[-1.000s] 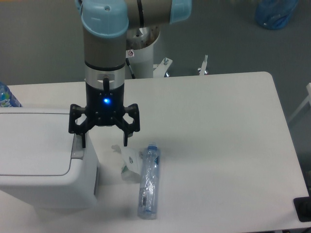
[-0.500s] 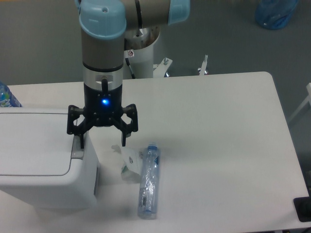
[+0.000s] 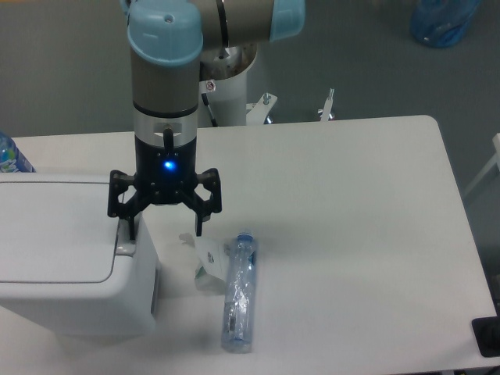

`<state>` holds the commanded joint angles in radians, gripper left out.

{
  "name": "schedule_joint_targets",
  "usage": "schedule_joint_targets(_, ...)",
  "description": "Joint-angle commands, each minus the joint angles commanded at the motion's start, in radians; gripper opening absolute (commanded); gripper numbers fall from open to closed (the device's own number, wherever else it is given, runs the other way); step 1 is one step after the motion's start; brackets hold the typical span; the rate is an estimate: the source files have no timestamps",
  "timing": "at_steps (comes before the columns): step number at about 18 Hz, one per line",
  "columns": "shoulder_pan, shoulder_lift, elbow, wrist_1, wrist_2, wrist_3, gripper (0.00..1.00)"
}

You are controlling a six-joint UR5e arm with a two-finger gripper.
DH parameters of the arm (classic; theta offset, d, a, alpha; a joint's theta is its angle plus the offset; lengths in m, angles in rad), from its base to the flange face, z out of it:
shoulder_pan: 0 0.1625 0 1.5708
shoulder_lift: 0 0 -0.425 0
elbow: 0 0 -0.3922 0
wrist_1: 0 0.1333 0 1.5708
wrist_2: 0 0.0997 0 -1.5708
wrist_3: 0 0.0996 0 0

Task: Open the trash can
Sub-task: 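Push the bin lid edge so the lid swings open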

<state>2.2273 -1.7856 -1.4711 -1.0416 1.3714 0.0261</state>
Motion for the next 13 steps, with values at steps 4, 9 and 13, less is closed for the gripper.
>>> schedule_joint_targets(4,0.0,0.0,0.0,0.0,0.0,0.0,1.0)
schedule_joint_targets(9,0.002,0.002,0.041,0.002,0.005,0.009,1.0)
schedule_joint_targets(13,0.035,0.006,0.095,0.008,0.026,0.085,1.0)
